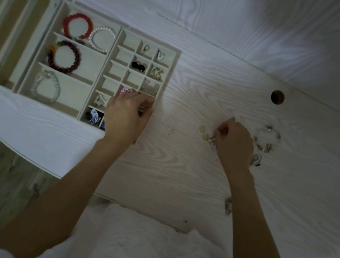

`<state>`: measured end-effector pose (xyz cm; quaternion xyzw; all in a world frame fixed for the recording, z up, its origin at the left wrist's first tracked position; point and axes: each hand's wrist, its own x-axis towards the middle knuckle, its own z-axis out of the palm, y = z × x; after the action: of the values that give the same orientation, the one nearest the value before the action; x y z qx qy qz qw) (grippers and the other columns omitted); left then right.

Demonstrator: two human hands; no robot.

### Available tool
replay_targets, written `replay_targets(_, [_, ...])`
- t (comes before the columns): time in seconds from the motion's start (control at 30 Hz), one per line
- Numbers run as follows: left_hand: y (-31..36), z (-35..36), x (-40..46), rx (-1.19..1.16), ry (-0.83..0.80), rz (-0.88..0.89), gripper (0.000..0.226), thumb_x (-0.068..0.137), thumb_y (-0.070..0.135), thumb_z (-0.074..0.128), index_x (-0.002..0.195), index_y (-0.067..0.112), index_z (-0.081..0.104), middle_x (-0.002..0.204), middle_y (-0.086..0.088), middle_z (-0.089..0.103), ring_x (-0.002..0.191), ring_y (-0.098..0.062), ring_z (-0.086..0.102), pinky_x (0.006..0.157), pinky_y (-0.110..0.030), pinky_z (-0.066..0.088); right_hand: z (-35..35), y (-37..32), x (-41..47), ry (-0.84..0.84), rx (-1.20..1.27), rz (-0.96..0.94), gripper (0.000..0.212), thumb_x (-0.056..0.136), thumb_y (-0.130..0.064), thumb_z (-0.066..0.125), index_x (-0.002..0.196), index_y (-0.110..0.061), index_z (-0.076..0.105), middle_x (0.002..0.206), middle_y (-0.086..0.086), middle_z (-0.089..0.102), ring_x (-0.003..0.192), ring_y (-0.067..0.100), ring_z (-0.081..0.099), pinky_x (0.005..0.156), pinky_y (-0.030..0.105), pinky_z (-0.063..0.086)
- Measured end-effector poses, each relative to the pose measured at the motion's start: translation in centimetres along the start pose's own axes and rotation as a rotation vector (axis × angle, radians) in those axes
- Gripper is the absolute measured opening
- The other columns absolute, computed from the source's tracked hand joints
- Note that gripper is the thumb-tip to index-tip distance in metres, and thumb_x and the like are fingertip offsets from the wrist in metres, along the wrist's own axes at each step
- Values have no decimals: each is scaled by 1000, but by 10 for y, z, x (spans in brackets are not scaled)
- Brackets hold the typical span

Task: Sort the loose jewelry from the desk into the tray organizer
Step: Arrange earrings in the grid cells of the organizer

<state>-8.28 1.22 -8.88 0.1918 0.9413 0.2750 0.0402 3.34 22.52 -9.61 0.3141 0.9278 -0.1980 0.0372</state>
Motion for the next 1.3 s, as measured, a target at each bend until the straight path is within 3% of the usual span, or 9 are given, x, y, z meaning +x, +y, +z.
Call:
replay_targets(0.1, [0, 1, -1, -1, -8, 4, 15, 78, 18, 73, 92, 16, 73, 83, 0, 71, 79, -24, 65, 72, -41, 52, -2, 0, 1, -44, -37, 55, 12, 90, -22, 58, 90, -11, 59, 92, 6, 60, 83, 19, 51, 68, 29, 36])
replay_targets(0.37, [-3, 2, 0, 5, -26, -17, 14, 78, 21, 71, 92, 17, 73, 82, 0, 71, 79, -24, 65, 72, -42, 51, -12, -4, 8, -46, 174, 98, 6, 79, -14, 71, 85, -12, 69, 81, 1, 69, 73, 11, 59, 69, 24, 47])
replay_targets(0.47, [-2, 2, 0, 15, -35, -27, 14, 79, 22, 70, 92, 18, 73, 83, 1, 71, 80, -24, 65, 74, -39, 48, -15, -3, 10, -43, 269, 78, 6, 79, -11, 70, 85, -13, 70, 80, -2, 67, 72, 8, 59, 66, 7, 41])
replay_targets(0.53, [-2, 2, 1, 25, -35, -29, 13, 79, 22, 70, 92, 18, 72, 83, 1, 71, 81, -24, 65, 74, -37, 46, -15, 0, 9, -27, 274, 40, 10, 84, -9, 66, 92, -10, 71, 85, 1, 68, 76, 8, 57, 67, 3, 38])
replay_targets(0.7, [-2, 1, 0, 29, -39, -8, 15, 79, 23, 66, 91, 17, 72, 82, 0, 71, 80, -25, 64, 72, -35, 44, -13, 2, 9, -34, 149, -68, 11, 91, -10, 56, 94, -6, 66, 91, 12, 62, 80, 18, 53, 69, 18, 31])
replay_targets(0.83, [-2, 0, 0, 40, -30, 29, 15, 78, 25, 66, 89, 17, 72, 80, 2, 70, 78, -24, 64, 70, -32, 44, -11, -17, 18, -42, 89, -265, 11, 95, -11, 49, 93, -5, 58, 92, 12, 56, 82, 25, 52, 68, 31, 37])
replay_targets(1.0, [-14, -8, 3, -76, -15, 100, 26, 87, 33, 57, 96, 14, 73, 86, 0, 69, 81, -19, 58, 74, -28, 44, -6, -81, 54, 6, 305, -406, 8, 92, -12, 56, 93, -8, 63, 85, 1, 61, 73, 10, 51, 64, 15, 36])
replay_targets(1.13, [-38, -28, 12, -105, 132, -58, 20, 92, 26, 60, 105, 14, 70, 95, -2, 66, 87, -20, 53, 74, -18, 32, 4, -138, 87, -19, 503, -435, 10, 88, -10, 60, 97, -9, 64, 84, -4, 63, 70, 4, 54, 66, 13, 44])
replay_targets(1.3, [-66, -37, 26, -71, 164, -186, 27, 89, 22, 62, 114, 14, 66, 103, -9, 63, 97, -28, 53, 81, -21, 31, 30, -167, 123, -3, 289, -516, 10, 87, -17, 62, 96, -13, 66, 86, 1, 68, 77, 13, 60, 68, 35, 53])
